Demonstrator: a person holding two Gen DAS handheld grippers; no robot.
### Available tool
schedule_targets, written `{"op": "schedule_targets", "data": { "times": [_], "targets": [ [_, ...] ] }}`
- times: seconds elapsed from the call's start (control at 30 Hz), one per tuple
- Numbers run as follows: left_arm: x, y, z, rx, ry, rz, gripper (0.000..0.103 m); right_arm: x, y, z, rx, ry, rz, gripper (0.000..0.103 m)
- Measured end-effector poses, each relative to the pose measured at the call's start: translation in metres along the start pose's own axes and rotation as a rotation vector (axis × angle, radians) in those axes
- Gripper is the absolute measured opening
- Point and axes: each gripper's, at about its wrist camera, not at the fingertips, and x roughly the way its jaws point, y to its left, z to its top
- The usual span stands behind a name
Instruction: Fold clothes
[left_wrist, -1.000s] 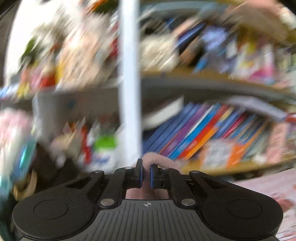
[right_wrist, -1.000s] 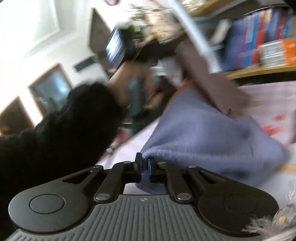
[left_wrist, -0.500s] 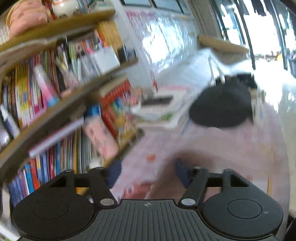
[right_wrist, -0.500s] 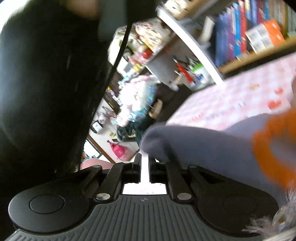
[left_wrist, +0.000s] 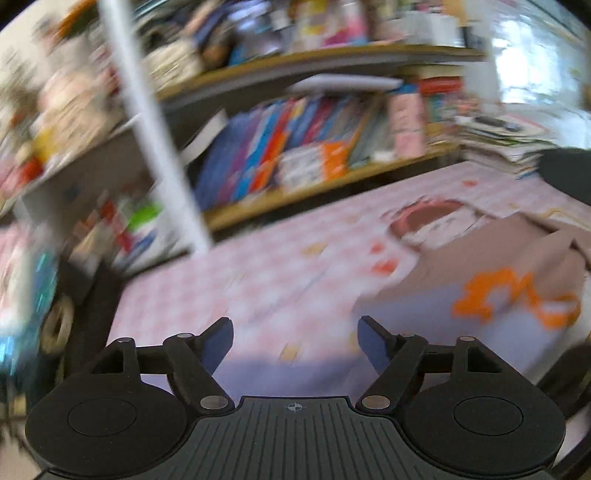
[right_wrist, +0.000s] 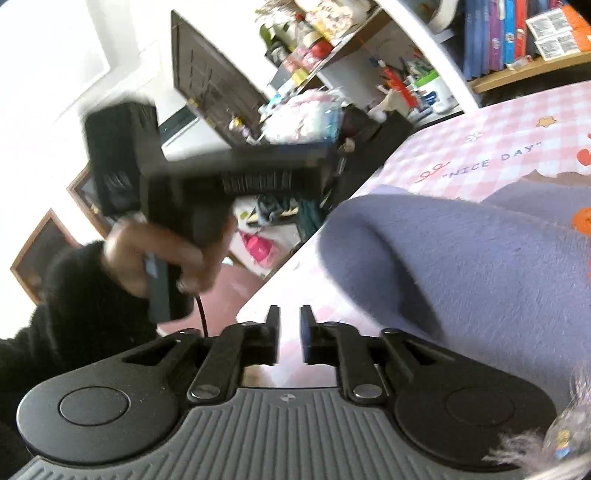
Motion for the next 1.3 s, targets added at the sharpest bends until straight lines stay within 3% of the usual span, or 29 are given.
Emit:
{"op": "schedule_targets", "data": {
  "times": [0.07, 0.2, 0.37, 0.47, 0.57, 0.6, 0.67, 0.8, 1.07, 1.3],
  "targets": [
    [-0.004, 0.015, -0.023, -0.077, 0.020, 0.014, 0.079, -0.001, 0.007, -0.005, -0.027, 0.040, 0.022, 0.040],
    [-0.001, 0.029, -0.053, -0.195, 0.032, 0.026, 0.079, -0.007, 0.027, -0.016, -0.060, 0.093, 0.038, 0.042],
    [-0.004, 0.038, -0.063, -0.284, -0.015, -0.015, 0.079, -0.079, 0.040, -0.002, -0.075, -0.039, -0.052, 0.044],
    [-0.006, 0.042, -0.054, -0.284, -0.060, -0.012, 0.079, -0.139, 0.029, 0.022, -0.118, -0.163, -0.236, 0.055],
    [0.006, 0.042, -0.037, -0.252, -0.083, -0.056, 0.079, -0.166, 0.000, 0.047, -0.191, -0.154, -0.528, 0.060],
    [0.010, 0.042, -0.031, -0.242, -0.091, -0.070, 0.079, -0.170, -0.014, 0.056, -0.226, -0.116, -0.662, 0.060],
    [0.019, 0.037, -0.019, -0.205, -0.093, -0.104, 0.079, -0.170, -0.044, 0.071, -0.265, -0.029, -0.821, 0.060],
    [0.048, 0.018, 0.005, -0.122, -0.061, -0.199, 0.079, -0.162, -0.098, 0.086, -0.332, 0.142, -0.951, 0.061],
    [0.100, -0.012, 0.020, -0.007, 0.057, -0.348, 0.079, -0.157, -0.163, 0.082, -0.335, 0.328, -0.978, 0.058],
    [0.136, -0.028, 0.020, 0.039, 0.163, -0.437, 0.079, -0.180, -0.178, 0.083, -0.173, 0.254, -0.881, 0.043]
  ]
}}
